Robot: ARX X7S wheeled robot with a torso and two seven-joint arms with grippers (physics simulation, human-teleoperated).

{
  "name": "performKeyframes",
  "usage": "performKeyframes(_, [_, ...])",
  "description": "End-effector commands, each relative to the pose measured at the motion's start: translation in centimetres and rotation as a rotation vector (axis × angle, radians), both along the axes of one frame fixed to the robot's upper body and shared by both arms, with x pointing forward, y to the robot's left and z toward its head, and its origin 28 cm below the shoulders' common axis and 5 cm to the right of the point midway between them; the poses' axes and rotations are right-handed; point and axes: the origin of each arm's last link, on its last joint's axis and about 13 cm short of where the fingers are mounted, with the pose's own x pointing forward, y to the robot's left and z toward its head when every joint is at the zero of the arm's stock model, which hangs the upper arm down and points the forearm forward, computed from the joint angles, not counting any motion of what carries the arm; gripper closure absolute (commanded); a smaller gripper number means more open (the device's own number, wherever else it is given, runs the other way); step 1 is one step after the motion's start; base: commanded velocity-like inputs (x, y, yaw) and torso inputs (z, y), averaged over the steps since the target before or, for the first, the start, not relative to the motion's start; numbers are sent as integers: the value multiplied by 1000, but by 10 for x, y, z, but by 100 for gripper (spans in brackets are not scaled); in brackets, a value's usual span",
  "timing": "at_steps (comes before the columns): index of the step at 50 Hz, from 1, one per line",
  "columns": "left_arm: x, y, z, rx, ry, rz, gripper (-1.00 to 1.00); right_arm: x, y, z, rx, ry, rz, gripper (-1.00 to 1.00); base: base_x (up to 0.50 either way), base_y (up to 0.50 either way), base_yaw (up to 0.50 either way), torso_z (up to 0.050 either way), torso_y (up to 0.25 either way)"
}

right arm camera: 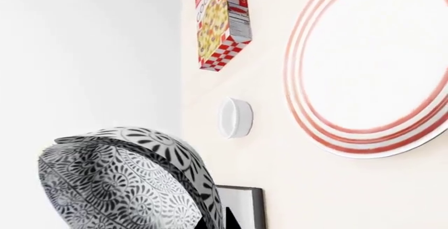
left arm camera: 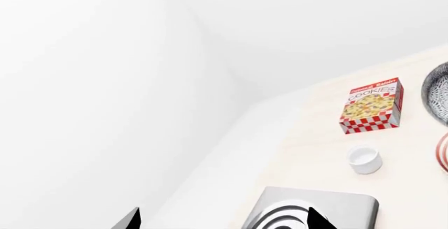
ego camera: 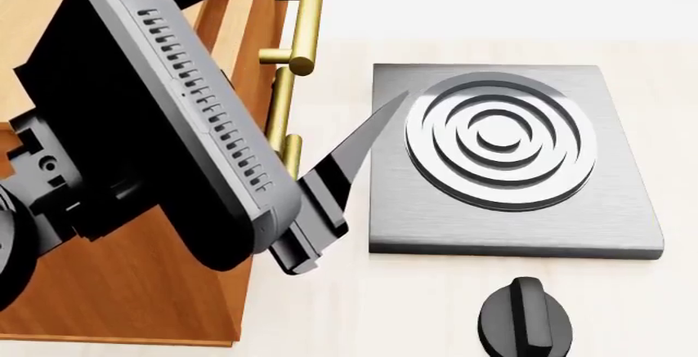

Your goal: Pick the akita bowl on the wooden cabinet and place it on the plate.

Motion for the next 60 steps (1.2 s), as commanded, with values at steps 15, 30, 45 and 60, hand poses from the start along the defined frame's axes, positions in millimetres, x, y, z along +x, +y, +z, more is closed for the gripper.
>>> performKeyframes(15, [2, 2, -4, -2, 10, 4, -100, 10, -20, -2, 32, 50, -48, 100, 0, 0, 0, 0, 1])
performKeyframes(30, [2, 2, -5, -3, 11, 3, -100, 16, -25, -5, 54, 63, -49, 100, 0, 0, 0, 1, 0])
performKeyframes(45, [3, 2, -8, -3, 19, 5, -100, 24, -33, -8, 45, 101, -68, 100, 0, 0, 0, 0, 1])
performKeyframes(60, [4, 2, -10, -6, 23, 5, -100, 28, -44, -8, 37, 126, -103, 100, 0, 0, 0, 0, 0])
